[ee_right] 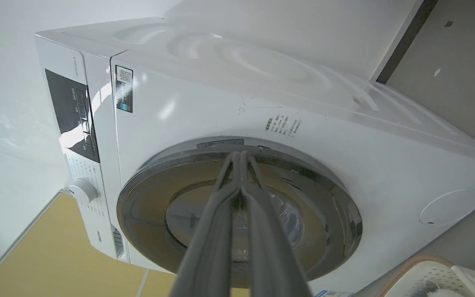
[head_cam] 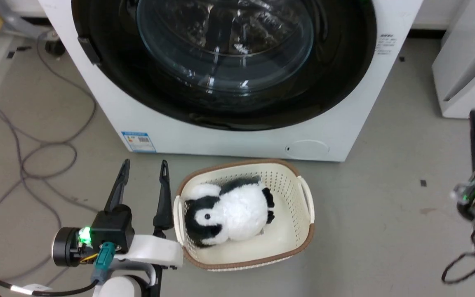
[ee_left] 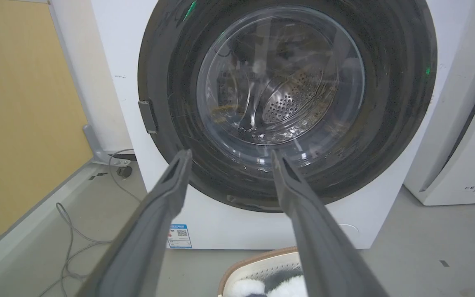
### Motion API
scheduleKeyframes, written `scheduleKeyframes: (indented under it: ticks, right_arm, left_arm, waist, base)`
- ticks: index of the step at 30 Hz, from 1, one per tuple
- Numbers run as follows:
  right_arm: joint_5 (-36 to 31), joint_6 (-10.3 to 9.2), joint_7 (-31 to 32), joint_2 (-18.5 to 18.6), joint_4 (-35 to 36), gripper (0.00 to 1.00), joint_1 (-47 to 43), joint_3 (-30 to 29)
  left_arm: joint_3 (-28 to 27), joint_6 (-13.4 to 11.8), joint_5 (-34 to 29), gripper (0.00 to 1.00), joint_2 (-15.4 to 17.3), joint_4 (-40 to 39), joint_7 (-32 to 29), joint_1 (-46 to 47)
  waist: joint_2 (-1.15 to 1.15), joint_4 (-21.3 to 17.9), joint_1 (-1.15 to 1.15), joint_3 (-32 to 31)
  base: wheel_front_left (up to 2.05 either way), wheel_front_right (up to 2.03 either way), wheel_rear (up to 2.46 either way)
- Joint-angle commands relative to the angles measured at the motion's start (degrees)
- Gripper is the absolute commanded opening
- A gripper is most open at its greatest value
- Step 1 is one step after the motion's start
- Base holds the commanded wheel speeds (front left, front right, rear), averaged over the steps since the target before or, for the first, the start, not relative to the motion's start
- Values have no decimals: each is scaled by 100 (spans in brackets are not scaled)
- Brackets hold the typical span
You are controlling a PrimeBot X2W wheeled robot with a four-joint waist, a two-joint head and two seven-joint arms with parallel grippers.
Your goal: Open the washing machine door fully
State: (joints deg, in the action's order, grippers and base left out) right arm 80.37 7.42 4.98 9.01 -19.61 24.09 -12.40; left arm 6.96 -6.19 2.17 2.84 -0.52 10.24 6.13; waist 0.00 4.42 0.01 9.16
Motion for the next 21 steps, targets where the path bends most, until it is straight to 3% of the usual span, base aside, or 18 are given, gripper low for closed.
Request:
scheduleKeyframes:
  ticks: [1, 21]
  right_arm:
    - [213, 5, 39, 83, -105, 0, 259, -36]
    - [742, 6, 466, 942, -1689, 0, 2939, 566]
  left_arm:
    - [28, -54, -11, 100, 4, -34, 60, 111]
    - [289, -374, 104, 100, 4, -189, 299, 750]
  waist:
    - [0, 67, -1, 140]
    - [0, 541, -1, 1209]
  base:
    - [0, 0, 0]
    - [0, 0, 0]
